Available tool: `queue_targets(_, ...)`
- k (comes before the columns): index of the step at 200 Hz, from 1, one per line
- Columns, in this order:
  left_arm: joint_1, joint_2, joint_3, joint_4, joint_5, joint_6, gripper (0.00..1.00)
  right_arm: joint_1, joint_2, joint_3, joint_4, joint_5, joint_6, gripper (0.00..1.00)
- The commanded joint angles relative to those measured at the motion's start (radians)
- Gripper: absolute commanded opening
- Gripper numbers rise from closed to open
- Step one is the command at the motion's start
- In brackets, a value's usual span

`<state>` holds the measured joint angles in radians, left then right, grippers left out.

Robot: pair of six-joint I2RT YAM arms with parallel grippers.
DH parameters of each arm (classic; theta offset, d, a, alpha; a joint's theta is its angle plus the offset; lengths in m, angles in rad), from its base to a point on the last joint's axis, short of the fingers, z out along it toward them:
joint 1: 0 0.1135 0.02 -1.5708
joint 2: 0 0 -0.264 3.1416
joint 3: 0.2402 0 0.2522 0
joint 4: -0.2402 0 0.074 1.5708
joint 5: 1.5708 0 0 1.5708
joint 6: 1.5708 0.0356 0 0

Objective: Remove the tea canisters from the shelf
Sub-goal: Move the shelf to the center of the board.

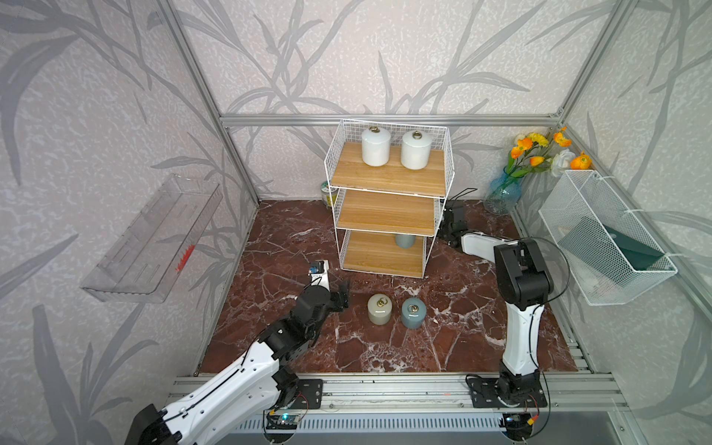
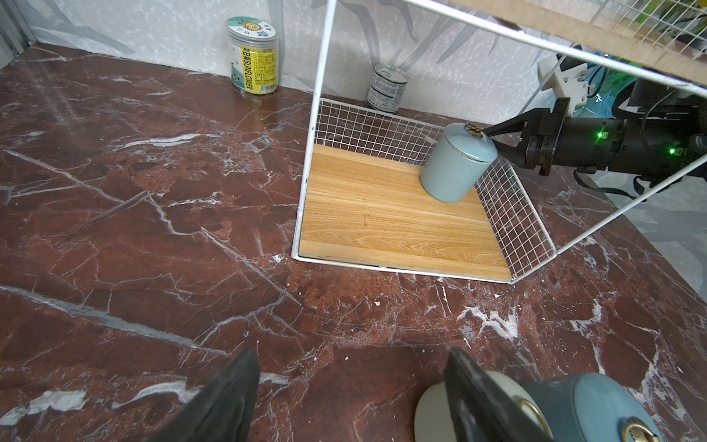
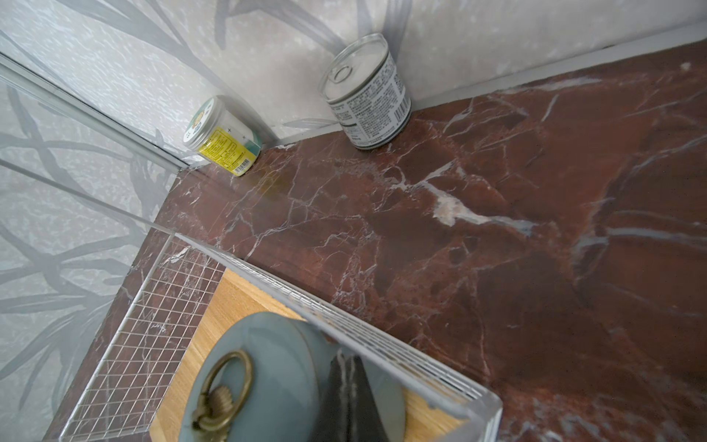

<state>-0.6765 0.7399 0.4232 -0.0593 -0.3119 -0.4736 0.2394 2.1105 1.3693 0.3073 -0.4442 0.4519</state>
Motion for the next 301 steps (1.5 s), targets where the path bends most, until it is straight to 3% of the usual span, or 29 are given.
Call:
queue_targets(1, 0.008, 0.004, -0.004, 0.002, 0.006, -0.014, 0.78, 0.058, -0.002, -0.035, 0.068, -0.179, -0.024, 0.0)
queue_targets(50, 0.013, 0.02, -0.012, 0.016, 0.016, -0.019, 0.77, 0.071, -0.013, -0.072, 0.103, -0.361, -0.018, 0.0)
queue_targets(131, 0.023, 0.073, -0.025, 0.059, 0.041, -0.038, 0.77, 0.149, -0.106, -0.099, -0.05, -0.485, -0.138, 0.0)
queue_targets(167, 0.028, 0.101, -0.011, 0.061, 0.055, -0.036, 0.78, 0.164, -0.151, -0.166, -0.028, -0.401, -0.149, 0.0)
queue_targets(203, 0.033, 0.112, -0.003, 0.056, 0.06, -0.031, 0.77, 0.139, -0.123, -0.114, 0.009, -0.328, -0.079, 0.0)
queue_targets(245, 0.036, 0.095, -0.005, 0.031, 0.055, -0.036, 0.77, 0.059, -0.022, -0.008, 0.159, -0.277, 0.121, 0.0)
queue_targets(301, 0.046, 0.071, -0.009, 0.006, 0.035, -0.043, 0.77, 0.016, 0.049, 0.204, 0.033, -0.169, 0.086, 0.0)
